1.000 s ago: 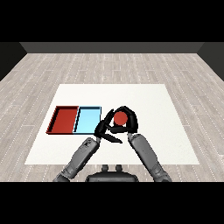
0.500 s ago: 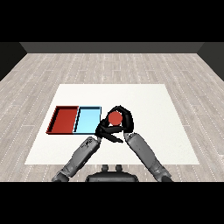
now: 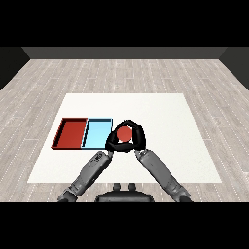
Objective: Pick the red can and put it in the red box
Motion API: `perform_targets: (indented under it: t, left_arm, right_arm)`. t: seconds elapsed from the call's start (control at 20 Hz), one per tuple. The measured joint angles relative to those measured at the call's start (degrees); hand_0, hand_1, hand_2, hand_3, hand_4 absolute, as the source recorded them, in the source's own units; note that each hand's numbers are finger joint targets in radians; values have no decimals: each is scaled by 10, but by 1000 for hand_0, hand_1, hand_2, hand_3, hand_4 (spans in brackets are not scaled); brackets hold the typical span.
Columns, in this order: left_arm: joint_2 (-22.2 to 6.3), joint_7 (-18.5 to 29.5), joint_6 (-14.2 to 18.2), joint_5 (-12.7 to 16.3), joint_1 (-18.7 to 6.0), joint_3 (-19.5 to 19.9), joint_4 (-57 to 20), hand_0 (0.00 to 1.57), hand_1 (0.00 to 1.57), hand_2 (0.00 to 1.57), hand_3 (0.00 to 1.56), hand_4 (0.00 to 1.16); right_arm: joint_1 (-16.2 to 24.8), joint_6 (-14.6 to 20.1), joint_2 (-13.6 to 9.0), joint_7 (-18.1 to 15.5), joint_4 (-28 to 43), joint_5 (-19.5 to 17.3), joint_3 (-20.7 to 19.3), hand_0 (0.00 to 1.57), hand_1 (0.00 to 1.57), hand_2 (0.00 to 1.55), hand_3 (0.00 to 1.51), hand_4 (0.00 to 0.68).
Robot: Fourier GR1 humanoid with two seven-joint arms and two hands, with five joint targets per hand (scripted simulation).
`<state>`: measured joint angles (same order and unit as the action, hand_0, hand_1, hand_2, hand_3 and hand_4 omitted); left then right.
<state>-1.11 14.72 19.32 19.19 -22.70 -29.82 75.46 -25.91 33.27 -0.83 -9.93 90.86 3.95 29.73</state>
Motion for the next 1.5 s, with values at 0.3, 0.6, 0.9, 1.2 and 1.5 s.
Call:
perform_targets:
  t: [0.3,0.6,0.9,1.2,1.5]
  left_arm:
    - [-1,-18,72,-3,7,-4,20,1571,1571,1571,1497,1128]
    - [1,-3,86,12,-14,-3,-7,1571,1571,1571,1498,1132]
    - [5,-17,88,0,-9,5,-3,1571,1571,1571,1496,1130]
    - [4,-16,103,-6,0,-9,-3,1571,1571,1571,1499,1127]
    - [6,-9,118,-14,13,-25,-2,1571,1571,1571,1502,1132]
  right_arm:
    - [-10,-3,2,2,-3,18,-2,1571,1571,1469,1398,626]
    - [-7,3,1,11,0,12,-4,1571,1571,1466,1397,631]
    - [-8,-5,3,5,-2,25,-12,1101,1101,1032,738,0]
    - [-4,-27,1,53,-3,-27,-4,0,0,0,0,0]
    - [3,-36,7,61,0,-47,-19,0,0,0,0,0]
